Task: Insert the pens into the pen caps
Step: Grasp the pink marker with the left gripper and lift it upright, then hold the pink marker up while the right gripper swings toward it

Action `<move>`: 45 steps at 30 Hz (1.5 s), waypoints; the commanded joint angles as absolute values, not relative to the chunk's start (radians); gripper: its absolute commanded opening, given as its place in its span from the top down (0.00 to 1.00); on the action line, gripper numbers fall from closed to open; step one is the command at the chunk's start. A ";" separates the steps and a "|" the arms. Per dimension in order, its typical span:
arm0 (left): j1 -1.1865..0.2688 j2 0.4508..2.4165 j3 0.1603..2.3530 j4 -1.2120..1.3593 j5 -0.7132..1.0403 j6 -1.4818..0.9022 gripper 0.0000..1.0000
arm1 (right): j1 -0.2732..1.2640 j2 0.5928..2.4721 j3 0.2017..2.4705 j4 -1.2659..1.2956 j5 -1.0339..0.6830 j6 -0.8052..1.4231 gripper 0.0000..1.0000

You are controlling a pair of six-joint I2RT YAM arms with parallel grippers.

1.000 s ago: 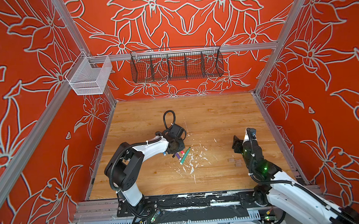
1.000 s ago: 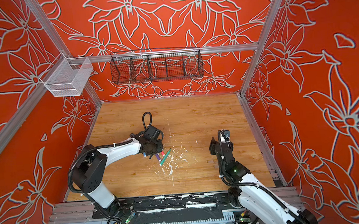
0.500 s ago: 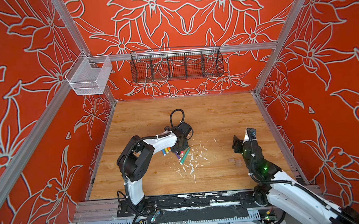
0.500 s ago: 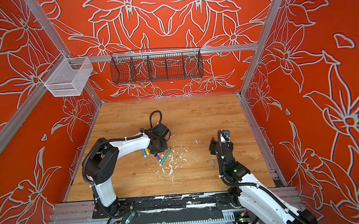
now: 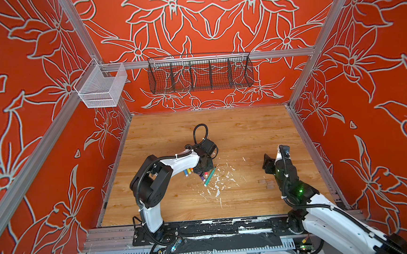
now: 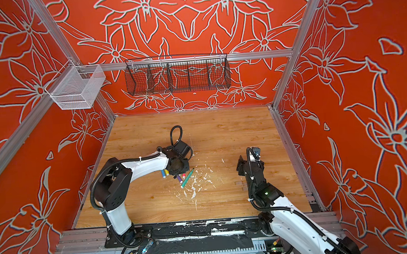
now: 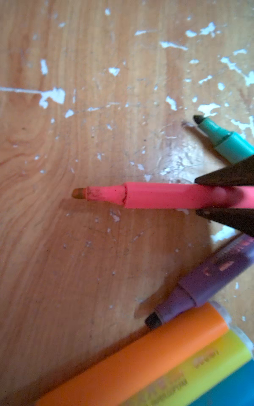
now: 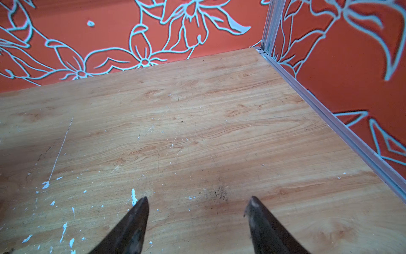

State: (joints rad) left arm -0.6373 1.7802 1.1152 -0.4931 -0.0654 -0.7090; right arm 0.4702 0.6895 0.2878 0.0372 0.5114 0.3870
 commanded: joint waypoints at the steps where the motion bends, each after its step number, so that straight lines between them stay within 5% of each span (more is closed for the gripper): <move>1: -0.669 1.623 1.082 -0.424 -0.077 -0.614 1.00 | 0.467 0.693 0.382 -0.091 0.441 0.461 0.28; 8: -0.707 1.320 0.888 -0.160 -0.010 -0.460 1.00 | 0.482 0.645 0.455 -0.075 0.019 0.643 0.35; 13: -0.725 1.242 0.813 -0.042 0.079 -0.421 1.00 | 0.569 0.645 0.471 0.030 -0.094 0.733 0.34; 19: -0.774 1.245 0.810 0.015 0.177 -0.366 1.00 | 0.714 0.727 0.486 0.169 -0.086 0.768 0.33; 30: -0.802 1.278 0.825 0.040 0.264 -0.320 1.00 | 0.759 0.865 0.488 0.320 -0.033 0.851 0.37; 39: -0.816 1.295 0.841 0.036 0.298 -0.304 1.00 | 0.786 1.017 0.522 0.414 -0.048 0.896 0.52; 45: -0.817 1.290 0.839 0.033 0.288 -0.302 1.00 | 0.821 1.025 0.529 0.413 -0.002 0.898 0.81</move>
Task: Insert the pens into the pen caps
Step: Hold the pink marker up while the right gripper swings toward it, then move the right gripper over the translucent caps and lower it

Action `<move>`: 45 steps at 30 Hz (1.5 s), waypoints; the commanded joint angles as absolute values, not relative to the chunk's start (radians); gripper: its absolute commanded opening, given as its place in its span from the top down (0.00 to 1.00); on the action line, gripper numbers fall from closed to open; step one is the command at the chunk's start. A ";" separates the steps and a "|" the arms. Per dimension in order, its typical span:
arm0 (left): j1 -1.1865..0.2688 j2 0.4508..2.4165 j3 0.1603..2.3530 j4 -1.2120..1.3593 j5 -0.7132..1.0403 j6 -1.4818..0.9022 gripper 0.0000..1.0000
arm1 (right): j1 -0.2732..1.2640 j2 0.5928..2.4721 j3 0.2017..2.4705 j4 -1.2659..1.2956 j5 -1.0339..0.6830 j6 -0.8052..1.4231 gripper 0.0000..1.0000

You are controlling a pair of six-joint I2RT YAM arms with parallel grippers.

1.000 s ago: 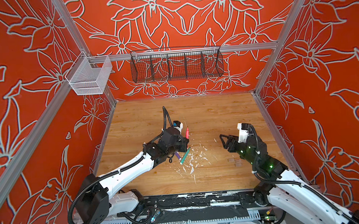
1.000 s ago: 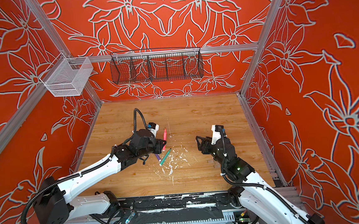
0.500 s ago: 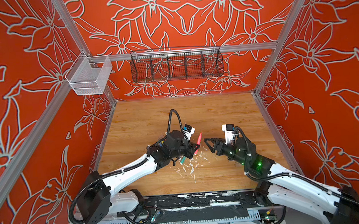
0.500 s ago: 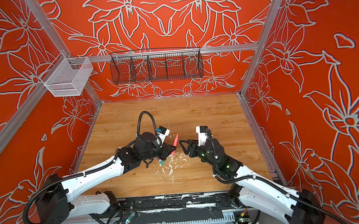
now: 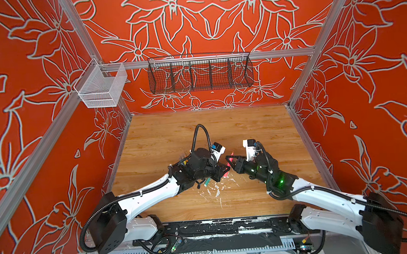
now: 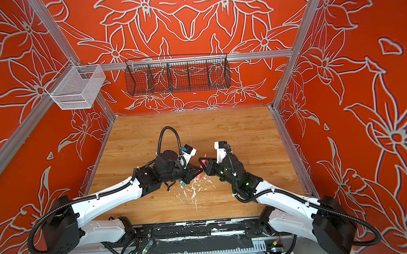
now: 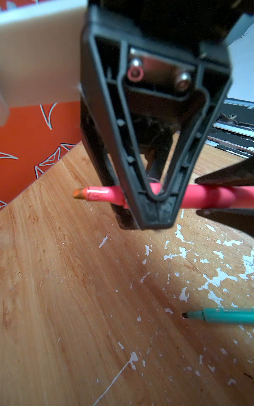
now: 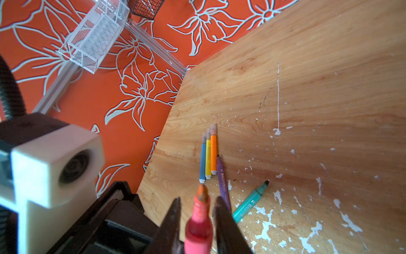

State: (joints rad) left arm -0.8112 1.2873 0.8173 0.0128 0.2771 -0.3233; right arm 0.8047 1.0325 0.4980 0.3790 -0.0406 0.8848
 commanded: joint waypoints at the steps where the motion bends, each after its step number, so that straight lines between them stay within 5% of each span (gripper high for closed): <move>1: -0.817 1.286 0.831 0.040 0.284 -0.301 0.96 | 0.828 1.020 0.522 0.414 0.007 0.899 0.85; 6: -0.816 1.263 0.810 0.058 0.263 -0.305 0.74 | 0.876 1.017 0.486 0.471 0.053 0.931 0.94; 13: -0.816 1.249 0.796 0.067 0.245 -0.305 0.69 | 0.959 1.063 0.477 0.561 0.098 0.945 0.98; 20: -0.816 1.226 0.784 0.069 0.224 -0.304 1.00 | 0.971 1.069 0.482 0.546 0.140 0.921 0.91; 23: -0.816 1.219 0.776 0.077 0.218 -0.308 1.00 | 0.971 1.003 0.488 0.432 0.179 0.883 0.72; 26: -0.816 1.218 0.769 0.086 0.208 -0.316 1.00 | 0.971 0.885 0.506 0.202 0.251 0.832 0.63; 36: -0.815 1.260 0.797 0.060 0.195 -0.341 1.00 | 0.970 0.631 0.569 -0.654 0.474 0.834 0.61; 45: -0.815 1.260 0.802 0.049 0.194 -0.333 1.00 | 0.947 0.753 0.447 -0.566 0.392 0.874 0.52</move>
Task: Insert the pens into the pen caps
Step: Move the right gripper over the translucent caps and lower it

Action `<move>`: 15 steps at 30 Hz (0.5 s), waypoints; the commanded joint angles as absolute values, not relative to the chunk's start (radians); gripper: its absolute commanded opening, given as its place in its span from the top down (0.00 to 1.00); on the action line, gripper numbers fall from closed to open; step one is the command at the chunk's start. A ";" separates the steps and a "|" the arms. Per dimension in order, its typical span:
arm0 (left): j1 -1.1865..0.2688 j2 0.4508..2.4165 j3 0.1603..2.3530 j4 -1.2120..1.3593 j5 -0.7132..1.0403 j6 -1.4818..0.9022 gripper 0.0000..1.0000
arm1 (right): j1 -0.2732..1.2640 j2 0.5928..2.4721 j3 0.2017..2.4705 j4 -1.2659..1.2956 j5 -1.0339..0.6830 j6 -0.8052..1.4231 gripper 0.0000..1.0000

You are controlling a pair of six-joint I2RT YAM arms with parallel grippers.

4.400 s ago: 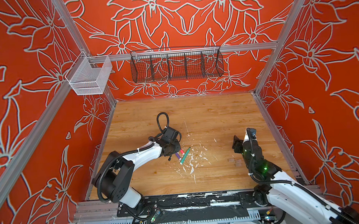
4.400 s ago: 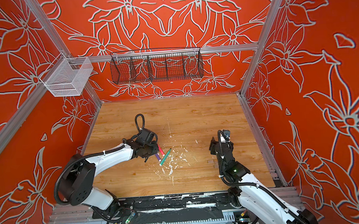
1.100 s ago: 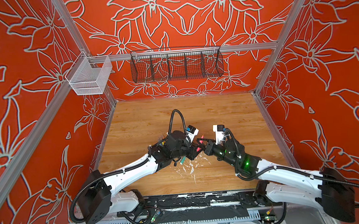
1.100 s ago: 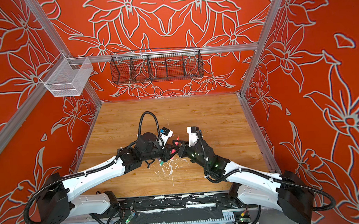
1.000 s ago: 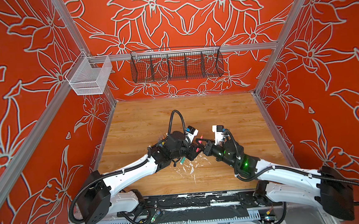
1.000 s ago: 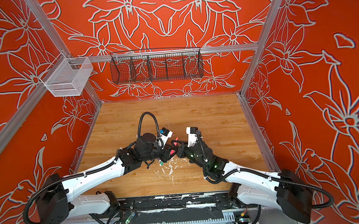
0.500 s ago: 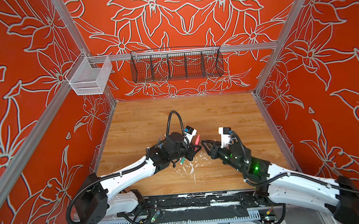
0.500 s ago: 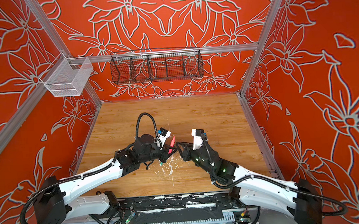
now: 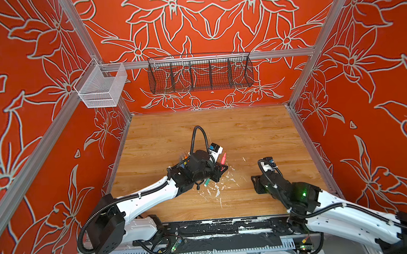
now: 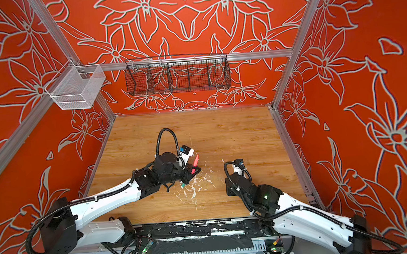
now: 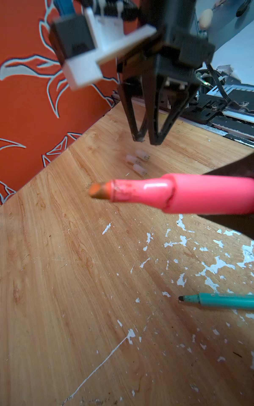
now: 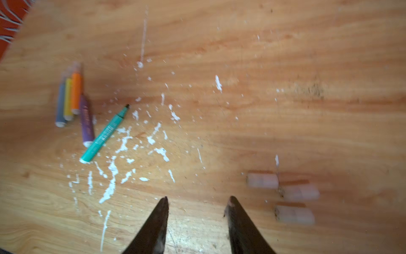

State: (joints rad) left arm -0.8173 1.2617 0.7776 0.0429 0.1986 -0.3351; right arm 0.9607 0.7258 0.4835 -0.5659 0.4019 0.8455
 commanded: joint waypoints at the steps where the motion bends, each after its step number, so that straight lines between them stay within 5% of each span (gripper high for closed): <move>1: -0.815 1.260 0.802 0.049 0.194 -0.334 1.00 | 0.940 0.767 0.435 -0.536 0.375 0.869 0.51; 15: -0.815 1.253 0.799 0.054 0.199 -0.330 1.00 | 0.784 0.891 0.337 -0.366 0.280 0.853 0.42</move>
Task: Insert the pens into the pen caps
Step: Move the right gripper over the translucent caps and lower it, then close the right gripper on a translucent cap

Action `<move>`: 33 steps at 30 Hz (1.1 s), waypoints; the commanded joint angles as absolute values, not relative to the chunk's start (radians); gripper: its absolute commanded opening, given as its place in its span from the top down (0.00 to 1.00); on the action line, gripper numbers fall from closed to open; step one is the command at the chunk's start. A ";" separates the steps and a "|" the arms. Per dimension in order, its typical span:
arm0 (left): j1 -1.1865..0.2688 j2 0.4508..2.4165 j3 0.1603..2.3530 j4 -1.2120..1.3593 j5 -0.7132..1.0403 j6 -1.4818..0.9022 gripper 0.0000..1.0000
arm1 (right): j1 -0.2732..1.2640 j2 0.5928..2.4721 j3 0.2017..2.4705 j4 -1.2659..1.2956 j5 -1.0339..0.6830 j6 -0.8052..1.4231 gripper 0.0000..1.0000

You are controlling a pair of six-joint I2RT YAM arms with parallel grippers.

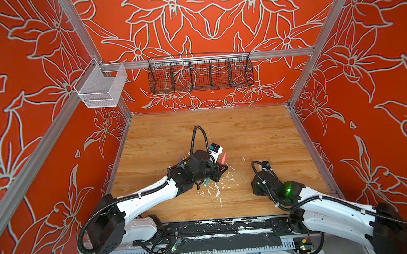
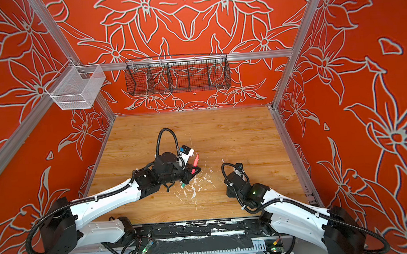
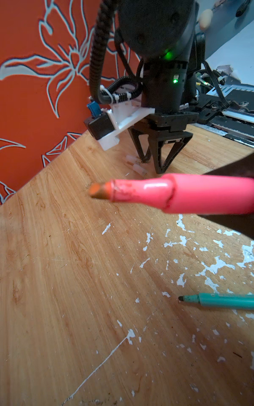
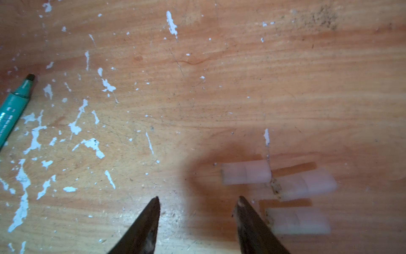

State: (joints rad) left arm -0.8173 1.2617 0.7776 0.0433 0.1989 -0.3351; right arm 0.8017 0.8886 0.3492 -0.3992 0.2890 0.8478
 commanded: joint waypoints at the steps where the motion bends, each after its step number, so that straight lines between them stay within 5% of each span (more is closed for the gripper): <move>1: -0.815 1.254 0.799 0.052 0.198 -0.329 1.00 | 0.781 0.893 0.335 -0.365 0.284 0.851 0.42; 26: -0.815 1.236 0.798 0.046 0.192 -0.327 1.00 | 0.711 1.133 0.401 -0.302 0.352 0.792 0.40; 33: -0.815 1.232 0.796 0.044 0.189 -0.326 1.00 | 0.710 1.223 0.454 -0.321 0.374 0.792 0.50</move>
State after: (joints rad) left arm -0.8173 1.2556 0.7776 0.0425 0.1955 -0.3344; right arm 0.7139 1.1954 0.4316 -0.2882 0.3550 0.7868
